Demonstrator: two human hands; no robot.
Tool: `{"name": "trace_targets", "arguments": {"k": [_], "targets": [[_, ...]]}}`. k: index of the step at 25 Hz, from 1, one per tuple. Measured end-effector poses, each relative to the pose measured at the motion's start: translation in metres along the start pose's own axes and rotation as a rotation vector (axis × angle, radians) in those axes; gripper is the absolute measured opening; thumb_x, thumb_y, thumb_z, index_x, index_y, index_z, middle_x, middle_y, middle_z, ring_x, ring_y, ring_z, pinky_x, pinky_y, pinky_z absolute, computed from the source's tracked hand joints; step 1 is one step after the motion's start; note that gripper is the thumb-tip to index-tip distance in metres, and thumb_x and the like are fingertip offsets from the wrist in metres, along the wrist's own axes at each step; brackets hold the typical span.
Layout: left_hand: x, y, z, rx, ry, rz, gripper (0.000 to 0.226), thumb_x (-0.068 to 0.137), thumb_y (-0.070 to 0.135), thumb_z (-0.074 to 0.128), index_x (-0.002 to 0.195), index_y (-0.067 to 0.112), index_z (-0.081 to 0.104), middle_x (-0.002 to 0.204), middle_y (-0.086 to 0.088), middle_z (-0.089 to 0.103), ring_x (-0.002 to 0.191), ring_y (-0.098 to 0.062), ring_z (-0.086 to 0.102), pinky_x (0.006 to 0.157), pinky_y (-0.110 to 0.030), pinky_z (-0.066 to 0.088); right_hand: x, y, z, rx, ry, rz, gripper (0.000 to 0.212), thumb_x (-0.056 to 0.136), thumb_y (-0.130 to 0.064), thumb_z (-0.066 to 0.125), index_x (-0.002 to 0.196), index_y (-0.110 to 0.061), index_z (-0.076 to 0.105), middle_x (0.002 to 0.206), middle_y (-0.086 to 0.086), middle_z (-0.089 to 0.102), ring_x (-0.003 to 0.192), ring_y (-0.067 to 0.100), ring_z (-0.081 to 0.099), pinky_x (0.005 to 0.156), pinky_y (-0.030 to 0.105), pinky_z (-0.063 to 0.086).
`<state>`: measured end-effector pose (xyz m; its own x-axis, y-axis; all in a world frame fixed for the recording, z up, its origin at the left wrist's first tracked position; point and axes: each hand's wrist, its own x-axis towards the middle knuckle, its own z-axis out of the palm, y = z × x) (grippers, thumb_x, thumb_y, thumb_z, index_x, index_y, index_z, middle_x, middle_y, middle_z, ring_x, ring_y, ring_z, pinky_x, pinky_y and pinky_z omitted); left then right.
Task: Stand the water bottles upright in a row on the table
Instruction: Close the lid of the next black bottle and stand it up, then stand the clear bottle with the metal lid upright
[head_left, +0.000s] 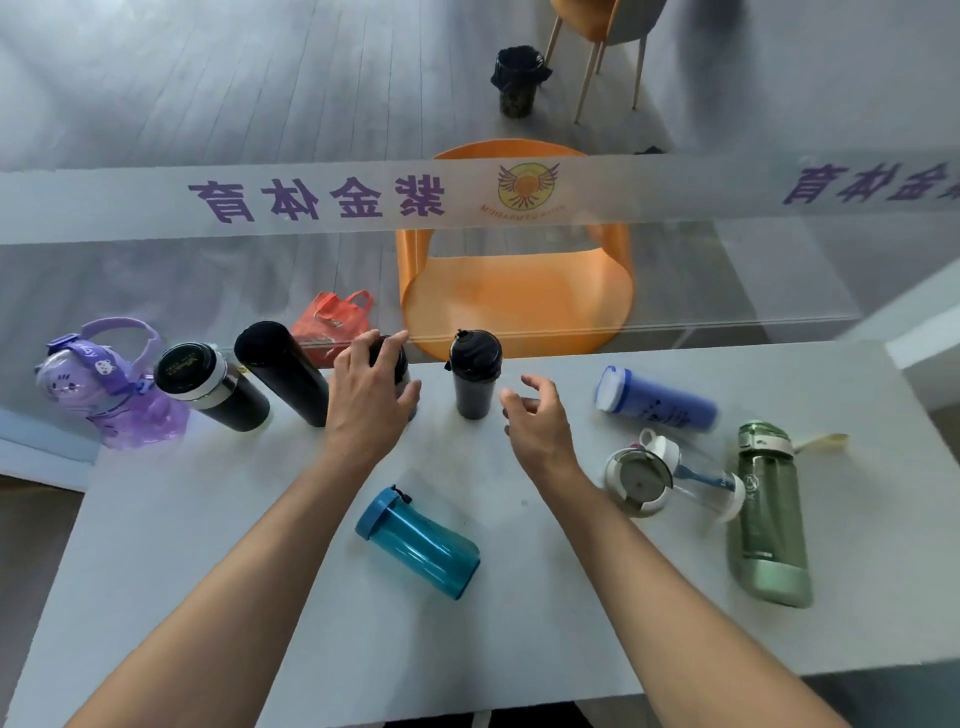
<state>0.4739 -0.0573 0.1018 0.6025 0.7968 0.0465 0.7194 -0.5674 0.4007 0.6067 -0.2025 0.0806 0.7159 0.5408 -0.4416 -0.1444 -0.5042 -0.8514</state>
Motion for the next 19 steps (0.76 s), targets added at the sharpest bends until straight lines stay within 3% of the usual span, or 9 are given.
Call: {"name": "trace_targets", "arguments": {"k": [5, 9, 12, 15, 19], "targets": [[-0.053, 0.041, 0.007, -0.196, -0.020, 0.166, 0.037, 0.091, 0.021, 0.061, 0.127, 0.021, 0.056, 0.133, -0.005, 0.050, 0.115, -0.028, 0.049, 0.099, -0.039, 0.045, -0.052, 0.056, -0.036, -0.077, -0.071, 0.011, 0.016, 0.093, -0.027, 0.056, 0.103, -0.022, 0.068, 0.094, 0.000, 0.072, 0.085, 0.014, 0.070, 0.081, 0.035, 0.058], [-0.091, 0.081, 0.034, -0.358, -0.199, 0.203, 0.028, 0.096, 0.026, 0.056, 0.124, 0.023, 0.058, 0.128, 0.000, 0.057, 0.112, -0.020, 0.055, 0.094, -0.029, 0.046, -0.080, 0.106, -0.075, -0.007, 0.017, 0.208, 0.015, 0.093, -0.013, 0.055, 0.089, -0.012, 0.069, 0.073, 0.004, 0.066, 0.065, 0.018, 0.063, 0.062, 0.030, 0.049], [-0.108, 0.104, 0.055, -0.386, -0.343, 0.176, 0.028, 0.098, 0.033, 0.050, 0.126, 0.030, 0.054, 0.126, 0.005, 0.060, 0.109, -0.015, 0.058, 0.095, -0.037, 0.052, -0.083, 0.127, -0.111, 0.054, 0.200, 0.340, 0.017, 0.093, -0.010, 0.052, 0.089, -0.004, 0.068, 0.069, 0.009, 0.064, 0.062, 0.024, 0.062, 0.059, 0.033, 0.050], [-0.114, 0.128, 0.078, -0.396, -0.478, 0.116, 0.038, 0.099, 0.038, 0.048, 0.136, 0.030, 0.048, 0.133, 0.005, 0.057, 0.113, -0.014, 0.059, 0.098, -0.036, 0.051, -0.068, 0.129, -0.139, 0.132, 0.328, 0.291, 0.017, 0.097, -0.020, 0.053, 0.102, -0.008, 0.064, 0.079, 0.009, 0.066, 0.069, 0.026, 0.068, 0.067, 0.043, 0.058], [-0.115, 0.164, 0.109, -0.566, -0.552, -0.194, 0.047, 0.097, 0.036, 0.053, 0.142, 0.021, 0.045, 0.135, -0.001, 0.056, 0.107, -0.013, 0.063, 0.093, -0.028, 0.049, -0.045, 0.121, -0.157, 0.196, 0.178, 0.202, 0.019, 0.097, -0.032, 0.059, 0.114, -0.023, 0.057, 0.097, 0.000, 0.065, 0.079, 0.023, 0.073, 0.076, 0.046, 0.060]]}}
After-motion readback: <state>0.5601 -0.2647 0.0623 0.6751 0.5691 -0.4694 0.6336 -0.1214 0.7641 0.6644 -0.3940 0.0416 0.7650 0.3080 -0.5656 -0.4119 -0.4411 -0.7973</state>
